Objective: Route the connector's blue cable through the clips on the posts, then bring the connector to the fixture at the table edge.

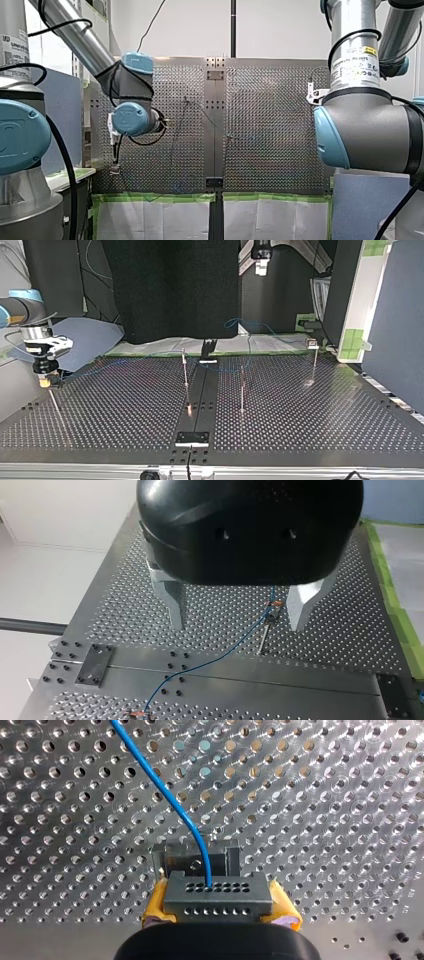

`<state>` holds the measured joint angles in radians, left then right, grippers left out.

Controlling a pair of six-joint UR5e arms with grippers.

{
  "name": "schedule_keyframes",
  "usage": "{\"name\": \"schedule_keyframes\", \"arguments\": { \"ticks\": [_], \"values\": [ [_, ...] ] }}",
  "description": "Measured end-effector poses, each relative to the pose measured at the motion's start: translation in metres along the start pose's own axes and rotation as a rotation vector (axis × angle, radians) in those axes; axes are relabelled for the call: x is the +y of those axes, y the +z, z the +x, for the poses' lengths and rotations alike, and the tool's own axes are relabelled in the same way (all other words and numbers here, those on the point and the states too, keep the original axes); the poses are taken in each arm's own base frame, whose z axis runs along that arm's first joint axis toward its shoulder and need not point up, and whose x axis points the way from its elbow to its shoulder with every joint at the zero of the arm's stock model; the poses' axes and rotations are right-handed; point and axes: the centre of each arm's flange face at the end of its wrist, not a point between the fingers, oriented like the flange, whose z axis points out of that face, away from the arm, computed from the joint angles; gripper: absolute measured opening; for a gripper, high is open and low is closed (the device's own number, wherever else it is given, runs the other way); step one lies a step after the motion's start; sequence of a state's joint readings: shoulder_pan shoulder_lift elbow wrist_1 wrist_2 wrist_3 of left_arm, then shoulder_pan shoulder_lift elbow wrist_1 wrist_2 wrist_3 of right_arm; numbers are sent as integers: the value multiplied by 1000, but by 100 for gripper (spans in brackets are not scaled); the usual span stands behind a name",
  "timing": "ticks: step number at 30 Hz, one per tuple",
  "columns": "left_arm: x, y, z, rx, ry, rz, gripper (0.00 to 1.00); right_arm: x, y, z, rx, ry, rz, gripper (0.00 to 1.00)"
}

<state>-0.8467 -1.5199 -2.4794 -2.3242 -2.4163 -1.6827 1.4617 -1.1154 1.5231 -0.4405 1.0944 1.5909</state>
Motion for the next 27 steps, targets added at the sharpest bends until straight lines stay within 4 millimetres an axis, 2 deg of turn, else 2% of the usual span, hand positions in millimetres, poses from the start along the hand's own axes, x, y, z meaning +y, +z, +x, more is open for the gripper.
{"name": "schedule_keyframes", "arguments": {
  "ticks": [6,18,27],
  "values": [
    [-1,2,9,14,17,0,100,-1,1,-2,-1,-5,8,0],
    [4,-2,-13,-8,-7,-4,100,-3,3,-14,-18,-9,17,0],
    [-2,3,-1,5,10,-3,100,-1,5,-13,-4,-20,25,0]
  ]
}}
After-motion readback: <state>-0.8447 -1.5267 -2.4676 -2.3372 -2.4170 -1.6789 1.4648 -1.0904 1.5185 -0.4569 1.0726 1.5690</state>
